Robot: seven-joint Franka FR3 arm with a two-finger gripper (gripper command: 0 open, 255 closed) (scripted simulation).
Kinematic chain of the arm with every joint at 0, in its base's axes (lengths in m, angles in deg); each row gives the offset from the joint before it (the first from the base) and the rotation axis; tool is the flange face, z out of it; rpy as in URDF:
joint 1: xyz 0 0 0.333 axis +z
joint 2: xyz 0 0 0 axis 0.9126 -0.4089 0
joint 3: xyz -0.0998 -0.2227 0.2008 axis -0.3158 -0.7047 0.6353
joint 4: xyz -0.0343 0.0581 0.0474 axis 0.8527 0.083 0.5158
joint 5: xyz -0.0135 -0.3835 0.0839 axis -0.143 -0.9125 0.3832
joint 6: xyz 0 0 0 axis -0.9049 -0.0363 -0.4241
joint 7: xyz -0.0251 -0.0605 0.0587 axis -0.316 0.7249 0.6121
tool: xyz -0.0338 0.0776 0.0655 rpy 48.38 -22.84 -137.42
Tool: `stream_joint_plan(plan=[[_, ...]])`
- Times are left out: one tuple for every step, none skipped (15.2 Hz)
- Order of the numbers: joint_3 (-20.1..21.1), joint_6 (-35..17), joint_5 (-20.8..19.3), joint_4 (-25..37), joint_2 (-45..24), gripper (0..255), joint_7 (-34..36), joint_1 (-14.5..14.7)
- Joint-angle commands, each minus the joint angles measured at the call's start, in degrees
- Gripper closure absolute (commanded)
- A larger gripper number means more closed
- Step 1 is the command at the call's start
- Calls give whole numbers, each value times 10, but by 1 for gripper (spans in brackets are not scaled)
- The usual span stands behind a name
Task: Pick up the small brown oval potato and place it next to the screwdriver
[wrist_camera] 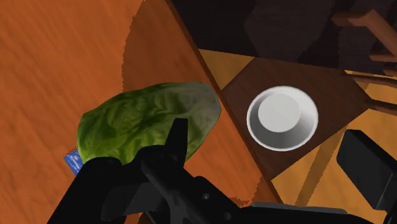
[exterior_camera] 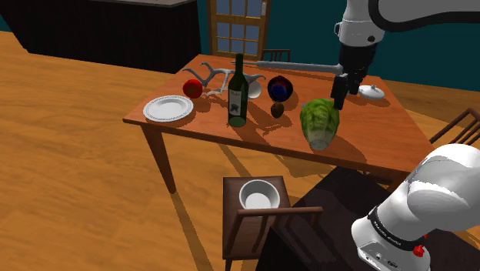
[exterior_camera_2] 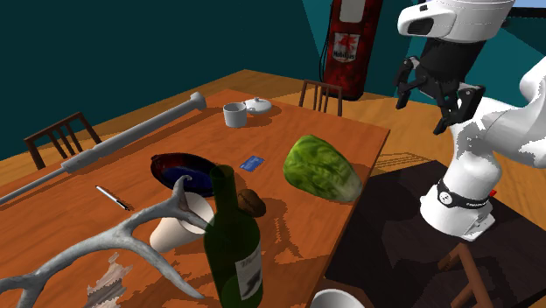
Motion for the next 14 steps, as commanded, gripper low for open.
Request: stream_joint_plan(plan=[[0, 0, 0, 0, 0, 0, 0, 0], [4, -24, 2, -9, -10, 0, 17, -4], [7, -48, 4, -16, -21, 0, 35, -9], [11, -73, 5, -23, -33, 0, 52, -14], [15, -97, 6, -29, -45, 0, 69, -19], [18, -121, 7, -34, -59, 0, 86, -24], [22, -145, 7, -38, -73, 0, 103, -29], [25, -169, 6, -40, -89, 0, 120, -34], [28, -193, 5, -42, -105, 0, 137, -39], [31, -216, 3, -43, -121, 0, 155, -45], [35, -239, 1, -43, -139, 0, 172, -51], [38, -262, -2, -42, -157, 0, 189, -57], [41, -284, -5, -40, -175, 0, 207, -63], [44, -306, -9, -38, -194, 0, 225, -69]])
